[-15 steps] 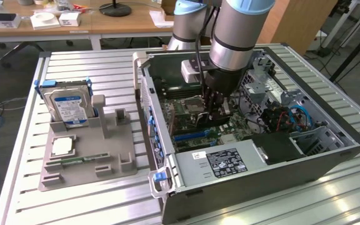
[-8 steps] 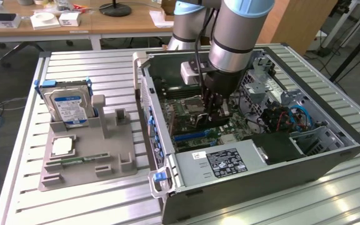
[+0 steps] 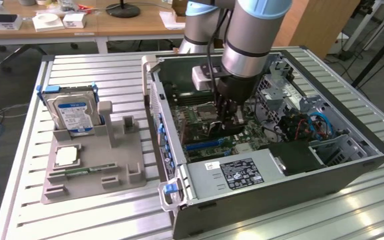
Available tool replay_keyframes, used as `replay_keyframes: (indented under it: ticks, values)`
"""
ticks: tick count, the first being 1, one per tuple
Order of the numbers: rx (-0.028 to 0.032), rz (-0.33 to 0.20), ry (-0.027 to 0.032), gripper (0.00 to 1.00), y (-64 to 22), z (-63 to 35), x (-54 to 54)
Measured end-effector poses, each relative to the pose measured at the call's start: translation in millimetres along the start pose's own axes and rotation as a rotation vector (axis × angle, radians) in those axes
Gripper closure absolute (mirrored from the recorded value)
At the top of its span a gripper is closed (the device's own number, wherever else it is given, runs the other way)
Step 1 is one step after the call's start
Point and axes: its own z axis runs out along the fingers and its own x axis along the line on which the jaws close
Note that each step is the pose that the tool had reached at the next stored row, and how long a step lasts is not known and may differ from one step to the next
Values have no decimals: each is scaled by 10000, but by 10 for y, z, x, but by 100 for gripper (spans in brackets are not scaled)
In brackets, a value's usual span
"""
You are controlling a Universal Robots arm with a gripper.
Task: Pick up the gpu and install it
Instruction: 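Pick up the gpu and move the gpu toward the slot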
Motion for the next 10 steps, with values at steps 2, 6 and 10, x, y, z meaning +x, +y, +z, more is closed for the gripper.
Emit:
replay_keyframes:
  ticks: [2, 6, 10]
  values:
    - [0, 0, 0, 74, 11, 0, 0]
    - [0, 0, 1, 74, 30, -1, 1]
    - [-1, -1, 2, 74, 32, -1, 4]
